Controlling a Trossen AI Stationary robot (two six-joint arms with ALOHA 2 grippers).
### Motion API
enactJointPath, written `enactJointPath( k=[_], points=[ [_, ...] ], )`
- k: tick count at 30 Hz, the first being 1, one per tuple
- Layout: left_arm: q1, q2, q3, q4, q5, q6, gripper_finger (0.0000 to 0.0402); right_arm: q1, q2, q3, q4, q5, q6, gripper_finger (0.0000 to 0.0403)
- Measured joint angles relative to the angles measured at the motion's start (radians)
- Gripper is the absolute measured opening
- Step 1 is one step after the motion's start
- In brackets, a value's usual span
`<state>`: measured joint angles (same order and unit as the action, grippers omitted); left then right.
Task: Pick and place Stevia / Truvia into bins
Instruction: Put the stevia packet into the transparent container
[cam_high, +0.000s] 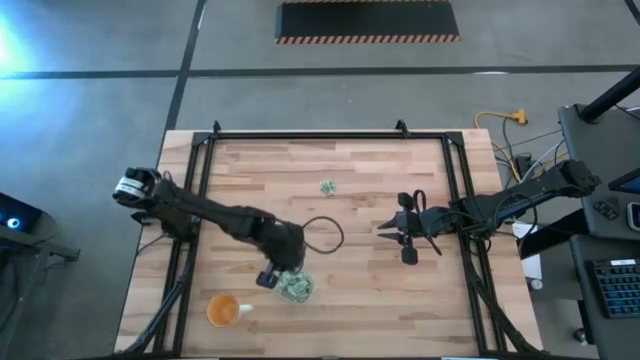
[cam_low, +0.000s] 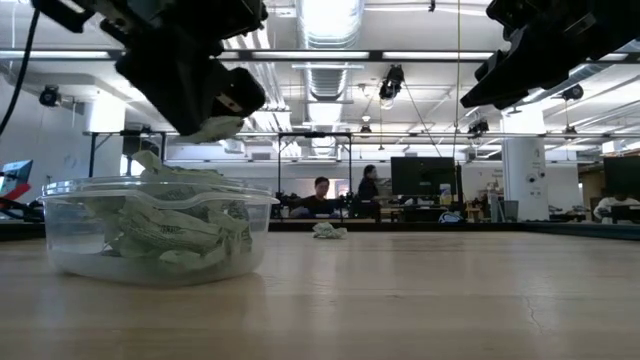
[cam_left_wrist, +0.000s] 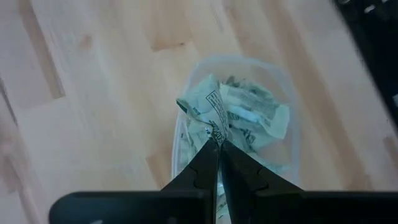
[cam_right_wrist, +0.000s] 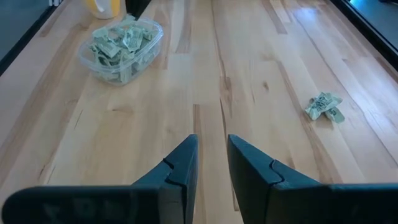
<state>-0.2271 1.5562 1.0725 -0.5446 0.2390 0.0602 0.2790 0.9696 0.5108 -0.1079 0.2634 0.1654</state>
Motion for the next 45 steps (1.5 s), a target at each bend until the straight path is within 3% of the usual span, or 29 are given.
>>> enactJointPath(
  k=[5,13,20,34,45],
  points=[
    [-0.059,-0.001,-0.018,0.001,-0.074,-0.044,0.0,0.0,0.0,-0.008,0.018,0.0,0.0,0.0077],
    [-0.068,-0.002,-0.091,0.003,-0.081,-0.201,0.0,0.0,0.0,-0.008,0.018,0.0,0.0,0.0077],
    [-0.069,-0.019,-0.139,0.015,-0.069,-0.234,0.0,0.0,0.0,-0.008,0.018,0.0,0.0,0.0077],
    [-0.093,-0.046,-0.15,0.124,-0.069,-0.162,0.0,0.0,0.0,-0.008,0.017,0.0,0.0,0.0077],
    [-0.099,-0.039,-0.152,0.118,-0.069,-0.166,0.0,0.0,0.0,-0.009,0.017,0.0,0.0,0.0077]
  ],
)
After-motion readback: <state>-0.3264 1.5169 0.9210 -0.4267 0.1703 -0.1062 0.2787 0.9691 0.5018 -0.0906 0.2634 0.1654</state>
